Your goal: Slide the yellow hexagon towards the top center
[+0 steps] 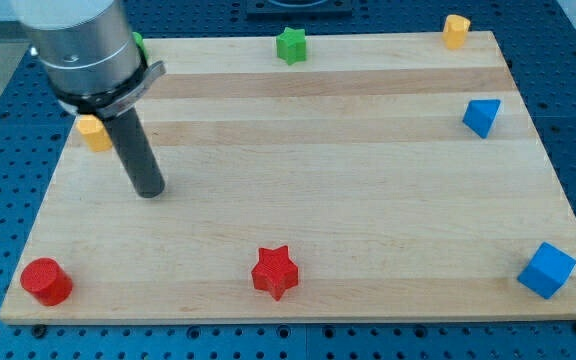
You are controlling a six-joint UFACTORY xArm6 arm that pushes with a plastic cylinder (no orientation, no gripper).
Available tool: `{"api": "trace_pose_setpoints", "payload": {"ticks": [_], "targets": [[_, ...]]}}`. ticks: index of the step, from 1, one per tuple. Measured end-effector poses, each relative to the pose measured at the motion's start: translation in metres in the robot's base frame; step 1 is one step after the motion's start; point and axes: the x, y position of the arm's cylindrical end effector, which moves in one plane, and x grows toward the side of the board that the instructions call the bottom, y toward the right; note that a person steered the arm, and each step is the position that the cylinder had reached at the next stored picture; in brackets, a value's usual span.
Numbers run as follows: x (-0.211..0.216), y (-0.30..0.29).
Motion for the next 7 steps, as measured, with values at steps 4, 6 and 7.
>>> {"api": "trace_pose_setpoints", "payload": {"ticks": [4,6,7], "targets": [[-0.041,-0.118],[-0.091,-0.07],[-0.114,-0.033]]}}
